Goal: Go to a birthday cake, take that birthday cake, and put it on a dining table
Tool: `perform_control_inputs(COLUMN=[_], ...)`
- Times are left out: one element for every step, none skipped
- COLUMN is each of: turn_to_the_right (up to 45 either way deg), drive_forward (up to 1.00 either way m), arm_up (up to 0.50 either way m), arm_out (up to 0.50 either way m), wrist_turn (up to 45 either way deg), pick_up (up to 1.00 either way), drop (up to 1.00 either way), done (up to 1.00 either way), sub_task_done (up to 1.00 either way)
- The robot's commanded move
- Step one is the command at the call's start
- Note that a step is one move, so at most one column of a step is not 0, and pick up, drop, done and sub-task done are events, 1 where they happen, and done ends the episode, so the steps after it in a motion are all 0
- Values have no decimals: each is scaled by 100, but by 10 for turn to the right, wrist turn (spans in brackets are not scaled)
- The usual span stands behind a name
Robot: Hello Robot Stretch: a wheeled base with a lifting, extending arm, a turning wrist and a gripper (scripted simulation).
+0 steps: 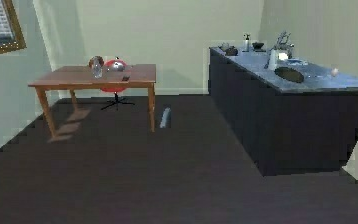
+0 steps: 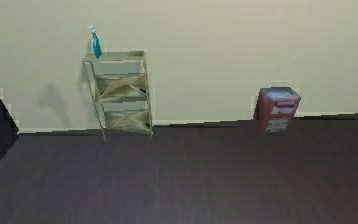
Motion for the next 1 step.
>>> perform_control_inputs(turn_to_the_right=[0], drive_forward=[100], arm_up=[0], arm_out=[0], wrist_turn=[0], pick_up=[0], drop=[0], done=[0], sub_task_done=[0])
